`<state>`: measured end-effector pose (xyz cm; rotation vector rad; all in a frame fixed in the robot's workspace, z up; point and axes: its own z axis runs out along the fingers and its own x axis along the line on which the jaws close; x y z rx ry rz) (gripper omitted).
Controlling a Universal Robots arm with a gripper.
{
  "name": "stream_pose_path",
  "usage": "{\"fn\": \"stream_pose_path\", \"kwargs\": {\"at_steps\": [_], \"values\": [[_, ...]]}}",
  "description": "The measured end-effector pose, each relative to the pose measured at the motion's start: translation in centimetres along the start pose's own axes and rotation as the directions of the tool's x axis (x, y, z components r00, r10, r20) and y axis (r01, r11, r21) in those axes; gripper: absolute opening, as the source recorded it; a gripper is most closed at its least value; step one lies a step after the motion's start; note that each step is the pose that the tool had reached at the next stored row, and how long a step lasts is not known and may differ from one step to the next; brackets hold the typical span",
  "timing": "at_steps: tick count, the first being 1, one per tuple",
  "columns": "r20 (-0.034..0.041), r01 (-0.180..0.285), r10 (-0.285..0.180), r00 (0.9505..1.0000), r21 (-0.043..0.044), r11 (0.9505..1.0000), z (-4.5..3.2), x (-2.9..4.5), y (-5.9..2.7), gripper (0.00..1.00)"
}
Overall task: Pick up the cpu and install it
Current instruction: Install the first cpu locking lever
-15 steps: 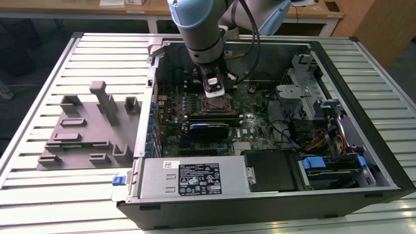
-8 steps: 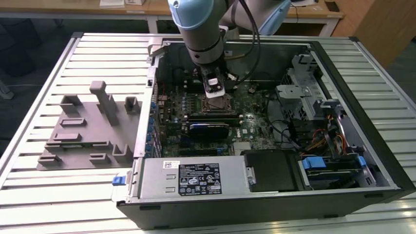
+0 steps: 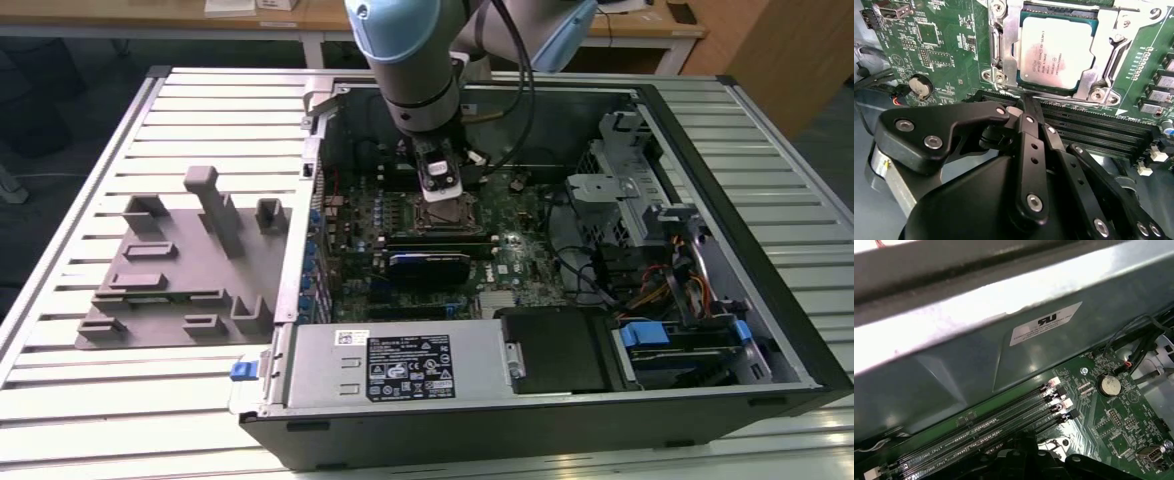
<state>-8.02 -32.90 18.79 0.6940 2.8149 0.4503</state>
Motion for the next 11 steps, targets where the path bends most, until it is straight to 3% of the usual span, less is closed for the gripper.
{"fn": "stream_pose_path", "kwargs": {"at_steps": [11], "values": [[0.0, 0.0, 0.0, 1.0, 0.0, 1.0, -1.93, -0.26, 0.71, 0.11]]}}
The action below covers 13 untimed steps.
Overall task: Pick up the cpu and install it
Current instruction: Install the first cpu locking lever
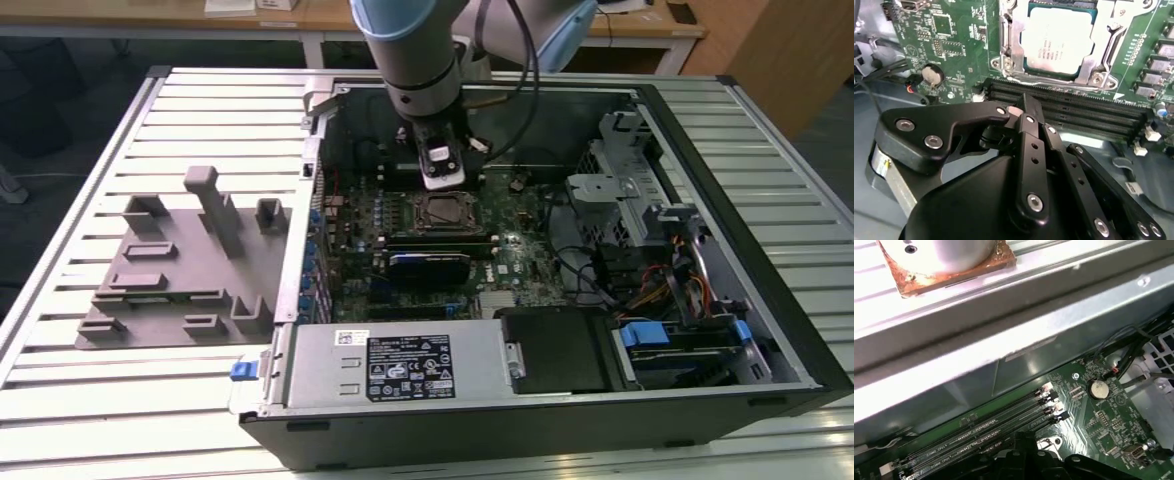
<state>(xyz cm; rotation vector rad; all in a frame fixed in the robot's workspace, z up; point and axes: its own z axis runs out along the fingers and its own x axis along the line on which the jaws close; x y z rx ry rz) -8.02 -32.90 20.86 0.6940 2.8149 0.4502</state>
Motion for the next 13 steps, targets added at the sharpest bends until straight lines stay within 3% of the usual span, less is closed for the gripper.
{"fn": "stream_pose_path", "kwargs": {"at_steps": [9, 10, 13], "values": [[0.0025, 0.002, -0.002, 1.0, 0.0052, 1.0, -0.29, -0.04, 0.11, 0.11], [0.0055, 0.003, -0.003, 1.0, 0.0114, 0.9999, -0.28, -0.03, 0.13, 0.11], [0.0202, 0.013, -0.014, 0.9997, 0.0428, 0.999, -0.23, 0.01, 0.18, 0.11]]}}
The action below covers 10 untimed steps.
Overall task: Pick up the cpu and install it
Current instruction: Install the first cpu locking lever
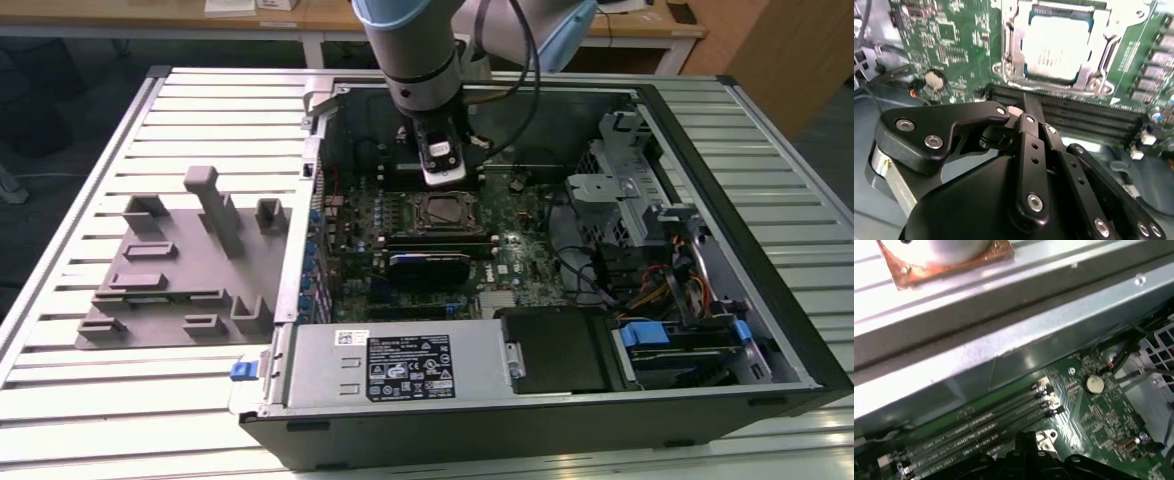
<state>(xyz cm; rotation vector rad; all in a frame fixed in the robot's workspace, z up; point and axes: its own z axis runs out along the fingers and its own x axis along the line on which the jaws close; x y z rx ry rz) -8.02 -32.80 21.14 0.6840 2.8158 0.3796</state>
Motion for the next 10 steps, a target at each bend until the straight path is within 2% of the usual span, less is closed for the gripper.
{"fn": "stream_pose_path", "kwargs": {"at_steps": [2, 6, 8, 10], "values": [[0.0113, 0.007, -0.008, 0.9999, 0.0247, 0.9997, 0.04, 0.01, 0.01, 0.11], [0.0264, 0.019, -0.021, 0.9994, 0.0707, 0.9973, 0.09, 0.0, 0.0, 0.11], [0.031, 0.024, -0.027, 0.9992, 0.0946, 0.9952, 0.11, -0.02, 0.01, 0.11], [0.0319, 0.028, -0.032, 0.999, 0.1187, 0.9925, 0.14, -0.06, 0.03, 0.11]]}}
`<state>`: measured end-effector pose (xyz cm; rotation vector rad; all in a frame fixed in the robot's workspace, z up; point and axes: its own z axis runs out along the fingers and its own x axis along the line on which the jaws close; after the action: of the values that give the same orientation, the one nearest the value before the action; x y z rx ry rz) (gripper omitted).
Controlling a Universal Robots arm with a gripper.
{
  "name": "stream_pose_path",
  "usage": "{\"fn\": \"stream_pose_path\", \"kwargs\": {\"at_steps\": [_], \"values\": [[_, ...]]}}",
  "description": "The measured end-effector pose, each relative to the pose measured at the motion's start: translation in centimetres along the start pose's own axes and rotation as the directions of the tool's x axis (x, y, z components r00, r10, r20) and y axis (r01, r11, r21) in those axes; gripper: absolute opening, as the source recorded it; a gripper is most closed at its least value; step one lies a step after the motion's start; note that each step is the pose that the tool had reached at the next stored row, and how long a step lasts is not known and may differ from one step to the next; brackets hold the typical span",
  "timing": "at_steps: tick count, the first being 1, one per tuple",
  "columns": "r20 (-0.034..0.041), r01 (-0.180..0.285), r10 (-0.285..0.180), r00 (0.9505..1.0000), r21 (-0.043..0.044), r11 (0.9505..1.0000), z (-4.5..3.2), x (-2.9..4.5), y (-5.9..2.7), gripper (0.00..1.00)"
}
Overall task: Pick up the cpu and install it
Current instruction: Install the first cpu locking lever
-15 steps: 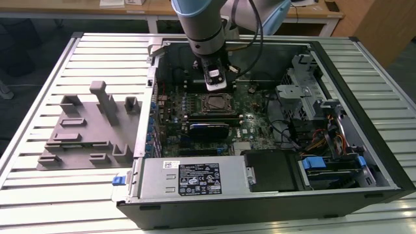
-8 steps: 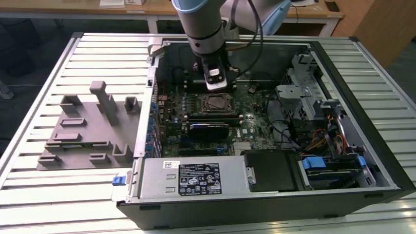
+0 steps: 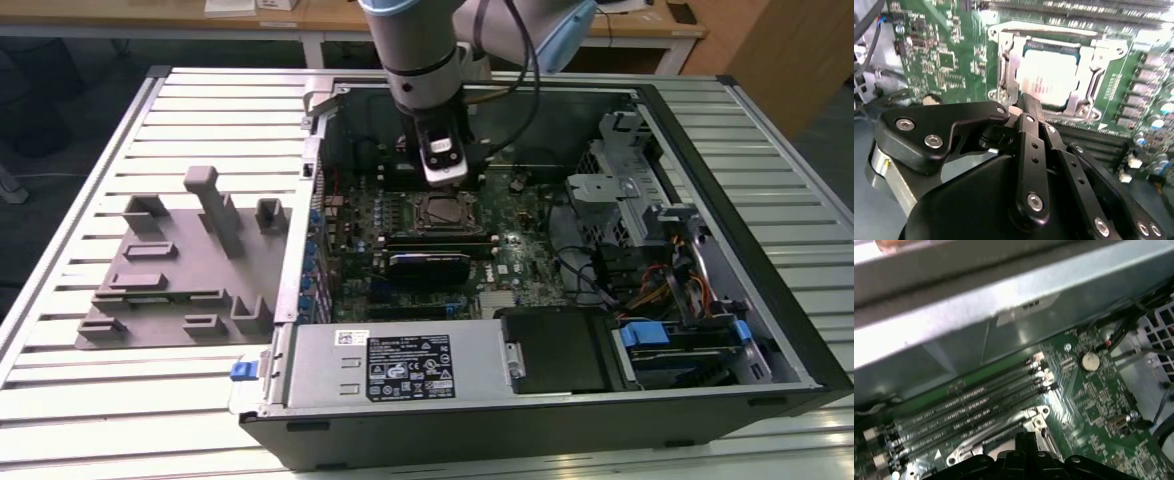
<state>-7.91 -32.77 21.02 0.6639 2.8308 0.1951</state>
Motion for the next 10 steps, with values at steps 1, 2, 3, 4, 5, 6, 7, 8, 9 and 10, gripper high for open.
{"fn": "stream_pose_path", "kwargs": {"at_steps": [1, 2, 3, 4, 5, 6, 7, 8, 9, 10], "values": [[-0.0013, 0.002, -0.002, 1.0, 0.0137, 0.9999, 0.01, -0.02, 0.01, 0.11], [-0.0039, 0.004, -0.004, 1.0, 0.0261, 0.9997, 0.02, -0.04, 0.02, 0.11], [-0.0076, 0.006, -0.006, 1.0, 0.0389, 0.9992, 0.03, -0.07, 0.03, 0.11], [-0.0125, 0.008, -0.007, 0.9999, 0.0516, 0.9986, 0.04, -0.1, 0.04, 0.11], [-0.0191, 0.009, -0.008, 0.9998, 0.0631, 0.998, 0.06, -0.14, 0.07, 0.11], [-0.0264, 0.011, -0.009, 0.9996, 0.0738, 0.9972, 0.08, -0.18, 0.09, 0.11], [-0.035, 0.012, -0.009, 0.9994, 0.0823, 0.9965, 0.1, -0.23, 0.11, 0.11], [-0.0448, 0.012, -0.008, 0.999, 0.0891, 0.996, 0.13, -0.27, 0.13, 0.11], [-0.0553, 0.012, -0.007, 0.9984, 0.0956, 0.9953, 0.15, -0.32, 0.15, 0.11], [-0.0676, 0.012, -0.005, 0.9977, 0.102, 0.9947, 0.18, -0.38, 0.17, 0.11]]}}
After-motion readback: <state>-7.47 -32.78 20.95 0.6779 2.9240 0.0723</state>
